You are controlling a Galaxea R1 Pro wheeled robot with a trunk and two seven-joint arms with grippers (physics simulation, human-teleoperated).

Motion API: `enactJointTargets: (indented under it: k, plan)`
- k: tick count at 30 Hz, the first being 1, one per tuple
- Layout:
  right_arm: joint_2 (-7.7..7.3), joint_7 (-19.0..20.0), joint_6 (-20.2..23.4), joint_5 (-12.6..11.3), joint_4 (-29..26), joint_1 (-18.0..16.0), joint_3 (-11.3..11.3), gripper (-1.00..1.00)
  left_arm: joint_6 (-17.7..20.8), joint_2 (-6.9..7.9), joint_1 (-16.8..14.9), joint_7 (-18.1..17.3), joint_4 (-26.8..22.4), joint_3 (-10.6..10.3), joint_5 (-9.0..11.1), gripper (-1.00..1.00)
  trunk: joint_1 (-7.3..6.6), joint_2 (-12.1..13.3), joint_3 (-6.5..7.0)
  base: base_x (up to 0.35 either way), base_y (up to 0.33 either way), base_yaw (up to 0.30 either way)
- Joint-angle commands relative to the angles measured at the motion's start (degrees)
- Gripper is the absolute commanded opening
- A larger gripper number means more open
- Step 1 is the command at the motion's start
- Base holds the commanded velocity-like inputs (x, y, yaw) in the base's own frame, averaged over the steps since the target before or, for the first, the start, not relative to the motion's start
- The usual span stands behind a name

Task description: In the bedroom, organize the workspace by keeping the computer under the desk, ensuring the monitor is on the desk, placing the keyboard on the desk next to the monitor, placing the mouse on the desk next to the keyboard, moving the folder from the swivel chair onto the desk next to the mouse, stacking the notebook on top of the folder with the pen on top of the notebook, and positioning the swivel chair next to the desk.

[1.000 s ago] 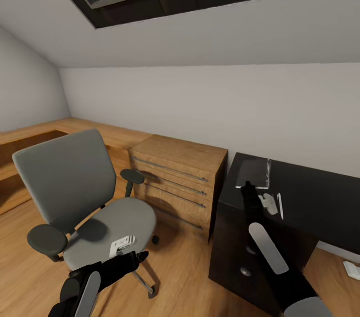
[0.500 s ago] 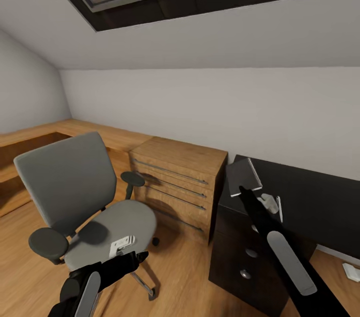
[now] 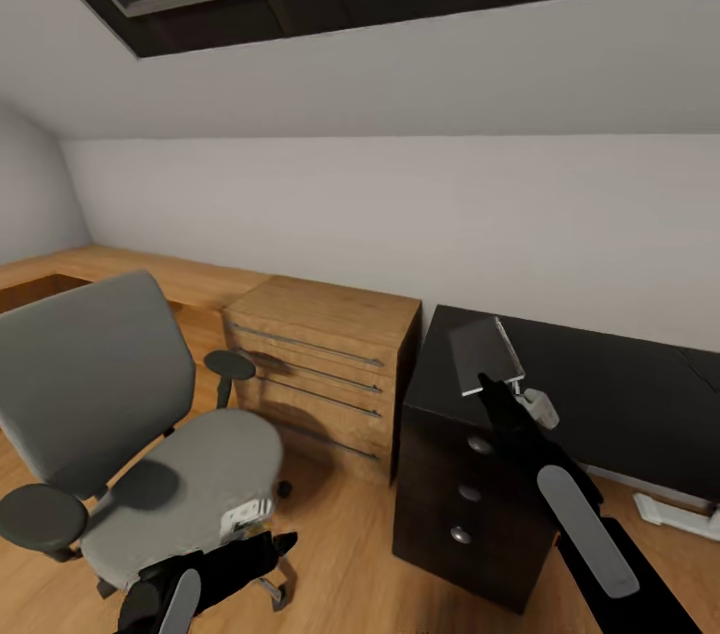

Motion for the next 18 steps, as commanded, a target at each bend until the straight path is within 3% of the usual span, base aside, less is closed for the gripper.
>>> enactJointTargets:
  k: [1, 3, 5, 8, 11, 13, 18]
  plan:
    - [-0.06, -0.23, 0.08, -0.27, -0.1, -0.06, 0.08, -1.0, -0.07, -0.07, 0.83, -0.44, 0.12, 0.2, -0.21, 1.0, 0.0, -0.03, -0.06, 0.0, 0.0, -0.296]
    - [-0.06, -0.29, 0.04, -0.27, -0.56, 0.0, 0.12, -1.0, -8.8, -0.03, 5.39, -0.47, 2.45, 0.19, -1.8, 1.0, 0.0, -0.03, -0.06, 0.0, 0.0, -0.299]
    - [-0.05, -0.3, 0.02, -0.27, -0.69, 0.08, 0.13, -1.0, -13.55, -0.01, 6.42, -0.52, 4.08, 0.19, -3.34, 1.0, 0.0, -0.03, -0.06, 0.0, 0.0, -0.299]
    - [0.11, -0.3, -0.01, -0.27, -0.84, 0.45, 0.21, -1.0, -25.27, 0.01, 7.68, -0.49, 9.98, 0.24, -8.32, 1.0, 0.0, -0.03, -0.06, 0.0, 0.0, -0.3]
    - [0.18, -0.3, -0.06, -0.27, -0.84, 0.63, 0.28, -1.0, -32.03, -0.02, 8.05, -0.37, 14.79, 0.15, -11.81, 1.0, 0.0, -0.03, -0.06, 0.0, 0.0, -0.3]
    - [0.21, -0.28, -0.07, -0.27, -0.8, 0.69, 0.31, -1.0, -35.07, -0.04, 8.17, -0.31, 17.42, 0.07, -13.27, 1.0, 0.0, -0.03, -0.06, 0.0, 0.0, -0.3]
    - [0.32, -0.23, -0.21, -0.18, -0.62, 0.74, 0.39, -1.0, -37.8, 0.0, 8.27, -0.21, 21.94, 0.27, -14.49, 1.0, 0.0, -0.03, -0.06, 0.0, 0.0, -0.3]
